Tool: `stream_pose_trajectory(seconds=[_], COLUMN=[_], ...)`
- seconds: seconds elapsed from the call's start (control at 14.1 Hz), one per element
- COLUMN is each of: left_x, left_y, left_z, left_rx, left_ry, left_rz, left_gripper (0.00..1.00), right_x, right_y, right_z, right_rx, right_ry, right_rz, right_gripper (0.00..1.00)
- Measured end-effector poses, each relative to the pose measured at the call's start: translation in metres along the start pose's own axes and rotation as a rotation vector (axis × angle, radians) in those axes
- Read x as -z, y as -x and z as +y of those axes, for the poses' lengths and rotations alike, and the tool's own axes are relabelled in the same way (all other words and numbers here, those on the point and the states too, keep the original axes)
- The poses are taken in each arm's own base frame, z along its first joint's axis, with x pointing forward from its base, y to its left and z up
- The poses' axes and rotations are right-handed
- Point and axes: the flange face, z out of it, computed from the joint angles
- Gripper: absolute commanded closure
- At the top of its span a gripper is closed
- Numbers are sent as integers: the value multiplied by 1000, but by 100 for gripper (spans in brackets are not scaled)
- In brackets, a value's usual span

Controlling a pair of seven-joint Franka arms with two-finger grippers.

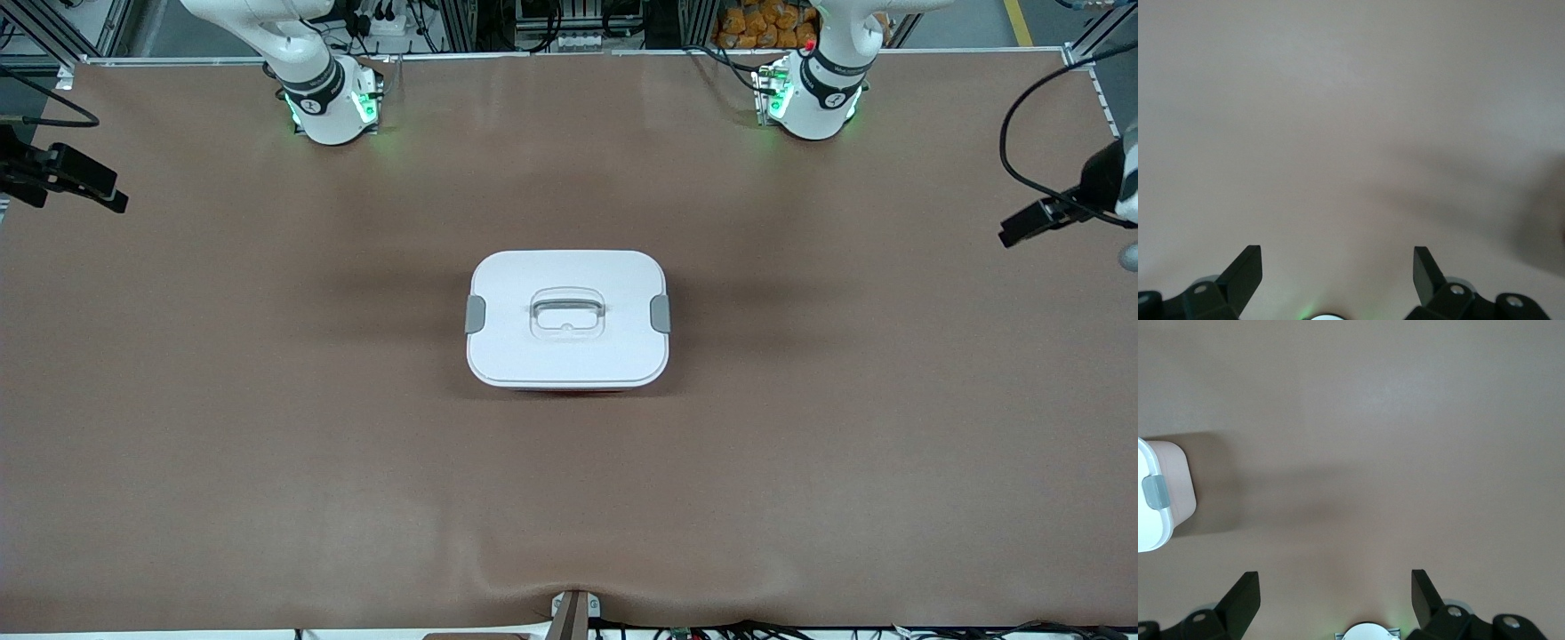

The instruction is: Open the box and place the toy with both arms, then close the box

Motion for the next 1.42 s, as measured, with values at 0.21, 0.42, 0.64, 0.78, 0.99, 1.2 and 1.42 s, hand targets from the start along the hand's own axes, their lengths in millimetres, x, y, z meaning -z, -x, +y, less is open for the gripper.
stream_pose_trajectory(seconds=[0.21, 0.42, 0.64, 0.78, 0.99, 1.2, 1.42], left_x=[9, 14, 21, 21, 21, 23, 20], left_y=[17, 16, 5, 0, -14, -18, -19], left_z=[0, 1, 1, 2, 10, 11, 12], left_rx=[-81, -101, -182, -219, -230, -227, -229], left_ry=[11, 33, 37, 39, 41, 63, 74], left_rz=[11, 22, 36, 37, 41, 41, 27], left_gripper=[0, 0, 0, 0, 0, 0, 0], right_x=[-3, -4, -4, -4, -4, -3, -4], right_y=[-1, -2, -2, -2, -2, -2, -1], right_z=[-12, -14, -14, -14, -14, -10, -9], right_rx=[8, 12, 12, 13, 12, 5, 2], right_ry=[1, 1, 1, 1, 1, 1, 1], right_rz=[3, 4, 4, 4, 4, 6, -6], right_gripper=[0, 0, 0, 0, 0, 0, 0])
